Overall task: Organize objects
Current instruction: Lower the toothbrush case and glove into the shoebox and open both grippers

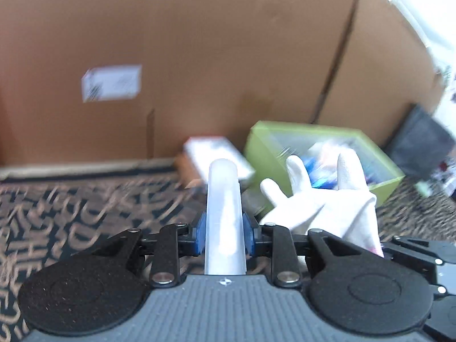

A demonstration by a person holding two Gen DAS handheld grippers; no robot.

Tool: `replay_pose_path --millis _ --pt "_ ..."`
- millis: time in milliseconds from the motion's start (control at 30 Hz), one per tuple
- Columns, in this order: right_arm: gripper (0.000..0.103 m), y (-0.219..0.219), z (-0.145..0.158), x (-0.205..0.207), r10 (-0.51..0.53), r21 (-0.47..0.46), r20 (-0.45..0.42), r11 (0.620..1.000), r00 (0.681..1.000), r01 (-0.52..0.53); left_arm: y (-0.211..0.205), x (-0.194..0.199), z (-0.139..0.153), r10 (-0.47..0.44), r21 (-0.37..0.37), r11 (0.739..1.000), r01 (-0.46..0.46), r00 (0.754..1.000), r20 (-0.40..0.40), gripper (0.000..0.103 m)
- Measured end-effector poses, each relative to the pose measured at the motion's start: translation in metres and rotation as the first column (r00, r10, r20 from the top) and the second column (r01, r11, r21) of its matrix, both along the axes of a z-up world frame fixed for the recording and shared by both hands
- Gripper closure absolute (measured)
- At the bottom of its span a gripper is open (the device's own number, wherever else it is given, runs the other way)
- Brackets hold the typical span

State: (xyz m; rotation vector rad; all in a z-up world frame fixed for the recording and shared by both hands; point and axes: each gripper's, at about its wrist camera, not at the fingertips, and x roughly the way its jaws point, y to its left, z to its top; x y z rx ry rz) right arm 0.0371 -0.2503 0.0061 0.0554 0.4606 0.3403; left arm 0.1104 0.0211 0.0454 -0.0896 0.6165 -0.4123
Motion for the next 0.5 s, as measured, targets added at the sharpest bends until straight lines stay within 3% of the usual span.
replay_pose_path --millis 100,267,367,500 --pt "0.093 -0.023 0.024 -0.006 -0.046 0.004 0.078 0.999 0.996 0.046 -0.023 0.004 0.024 -0.049 -0.051 0.997 0.051 0.998 0.036 0.075" --pt "0.093 -0.071 0.053 0.001 -0.178 -0.04 0.179 0.981 0.968 0.187 -0.074 0.019 0.05 -0.097 -0.068 0.992 0.103 0.991 0.089 0.075" --pt "0.093 -0.102 0.058 0.015 -0.267 -0.054 0.197 0.958 0.943 0.283 -0.105 0.034 0.055 -0.126 -0.095 0.987 0.133 0.989 0.072 0.075" --pt "0.093 -0.134 0.045 0.049 -0.368 -0.096 0.171 0.917 0.914 0.387 -0.15 0.051 0.049 -0.15 -0.075 0.985 0.155 0.987 0.063 0.075"
